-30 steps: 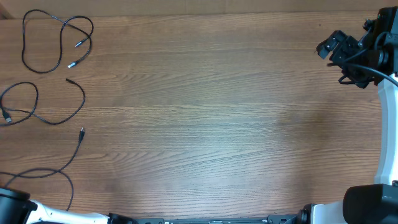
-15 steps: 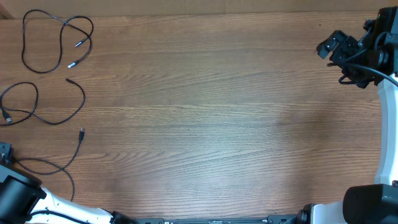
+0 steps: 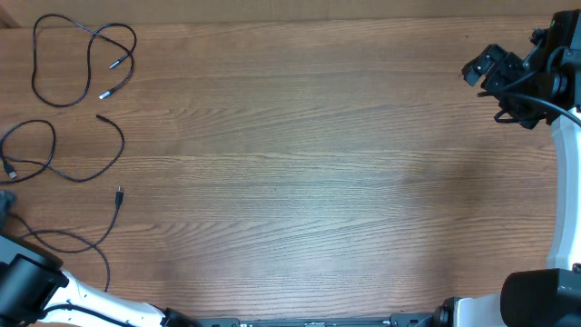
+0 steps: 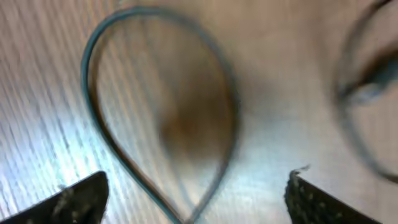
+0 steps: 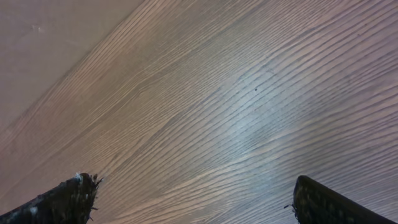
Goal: Untangle cables
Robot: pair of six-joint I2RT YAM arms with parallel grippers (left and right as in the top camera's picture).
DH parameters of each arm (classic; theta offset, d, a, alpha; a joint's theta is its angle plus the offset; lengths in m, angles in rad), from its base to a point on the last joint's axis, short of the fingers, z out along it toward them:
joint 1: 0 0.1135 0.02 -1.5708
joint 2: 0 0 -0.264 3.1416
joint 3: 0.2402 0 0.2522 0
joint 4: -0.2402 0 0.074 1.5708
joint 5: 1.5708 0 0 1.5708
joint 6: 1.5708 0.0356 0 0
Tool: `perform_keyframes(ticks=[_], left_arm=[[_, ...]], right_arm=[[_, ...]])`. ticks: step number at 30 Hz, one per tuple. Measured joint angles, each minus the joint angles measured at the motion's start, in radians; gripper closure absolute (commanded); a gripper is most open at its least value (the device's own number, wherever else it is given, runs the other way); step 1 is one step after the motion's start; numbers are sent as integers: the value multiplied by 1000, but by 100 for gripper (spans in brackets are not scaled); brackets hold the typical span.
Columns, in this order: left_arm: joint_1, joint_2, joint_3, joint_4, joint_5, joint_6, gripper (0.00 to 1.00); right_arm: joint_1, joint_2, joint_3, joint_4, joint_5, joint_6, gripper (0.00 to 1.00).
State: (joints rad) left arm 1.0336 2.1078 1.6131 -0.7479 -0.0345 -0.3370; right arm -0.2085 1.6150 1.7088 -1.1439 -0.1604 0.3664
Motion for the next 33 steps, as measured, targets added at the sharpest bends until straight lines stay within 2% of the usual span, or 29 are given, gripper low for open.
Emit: perform_keyframes(ticks=[4, 9, 15, 25, 26, 27, 28, 33], left_arm=[[0, -8, 83, -101, 96, 0, 5], [-6, -13, 95, -260, 226, 0, 6], [-42, -13, 40, -359, 252, 0, 5], [-98, -13, -159, -338, 248, 0, 11], [-100, -18, -163, -328, 248, 0, 11], [-105, -19, -164, -320, 247, 0, 4], [-106, -21, -165, -312, 247, 1, 0], [-111, -26, -165, -307, 248, 3, 0]], right_arm=[[0, 0, 0, 0, 0, 0, 0], [0, 0, 0, 0, 0, 0, 0], [0, 0, 0, -1, 0, 0, 0], [0, 0, 0, -1, 0, 0, 0], [0, 0, 0, -1, 0, 0, 0], [0, 0, 0, -1, 0, 0, 0], [0, 0, 0, 0, 0, 0, 0], [0, 0, 0, 0, 0, 0, 0]])
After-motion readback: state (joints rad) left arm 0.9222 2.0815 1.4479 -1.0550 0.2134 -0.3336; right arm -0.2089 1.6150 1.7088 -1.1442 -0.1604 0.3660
